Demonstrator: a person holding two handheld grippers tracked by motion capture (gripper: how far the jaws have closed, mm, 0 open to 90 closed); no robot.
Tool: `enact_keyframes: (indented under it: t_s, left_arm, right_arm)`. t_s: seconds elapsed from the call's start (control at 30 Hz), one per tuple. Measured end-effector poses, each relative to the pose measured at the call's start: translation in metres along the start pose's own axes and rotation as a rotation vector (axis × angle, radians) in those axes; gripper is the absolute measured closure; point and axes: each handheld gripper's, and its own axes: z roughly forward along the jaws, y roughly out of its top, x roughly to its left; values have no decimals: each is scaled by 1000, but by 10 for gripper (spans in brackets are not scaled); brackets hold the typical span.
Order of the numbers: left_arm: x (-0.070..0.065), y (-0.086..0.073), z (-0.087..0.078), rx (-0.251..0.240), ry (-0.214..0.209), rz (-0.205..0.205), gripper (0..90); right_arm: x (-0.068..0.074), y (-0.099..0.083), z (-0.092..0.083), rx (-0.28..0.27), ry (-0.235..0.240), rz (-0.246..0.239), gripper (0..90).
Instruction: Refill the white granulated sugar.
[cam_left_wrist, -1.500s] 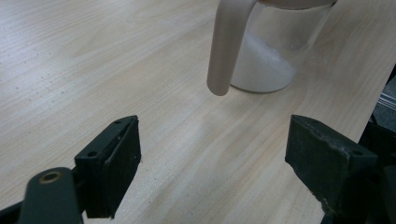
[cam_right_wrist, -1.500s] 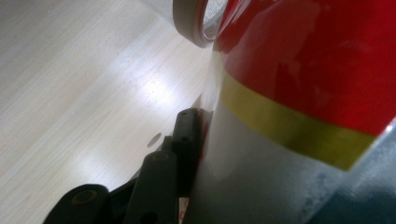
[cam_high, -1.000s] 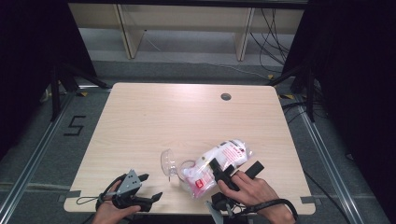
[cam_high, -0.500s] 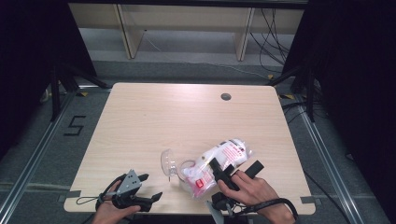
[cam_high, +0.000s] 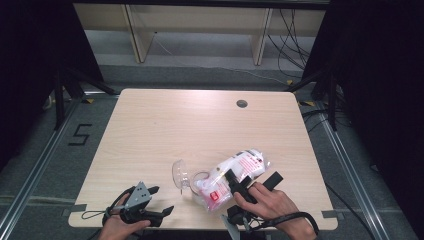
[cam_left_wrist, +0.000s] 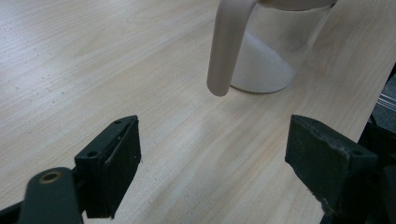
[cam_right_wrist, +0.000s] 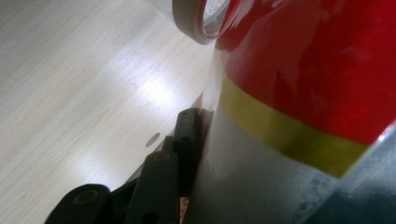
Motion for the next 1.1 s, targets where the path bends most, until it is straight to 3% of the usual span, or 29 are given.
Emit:
enact_keyframes:
  t_s: [0.17,0.27,0.33,0.43,0.57,0.73,0.77,1.1]
  left_arm:
    - [0,0,0,0,0,-1,179]
    - [0,0,0,-4,-3,-1,179]
    - [0,0,0,-2,-2,0,179]
    - [0,0,0,-3,-1,-5,179]
    - [-1,0,0,-2,-1,-20,179]
    - [-1,0,0,-3,-1,-22,179]
    - [-1,0,0,-4,-1,-21,179]
    - [-1,-1,1,-3,4,-22,179]
  right_arm:
    - [1,-2,0,0,2,17,707]
    - [-1,-3,0,0,-2,-13,708]
    - [1,-4,0,4,6,23,707]
    - [1,-4,0,4,7,23,708]
    - [-1,-5,0,-7,-2,-13,708]
    - [1,-7,0,8,10,15,708]
    - [0,-7,0,6,4,-4,708]
    - [0,-7,0,15,10,-21,709]
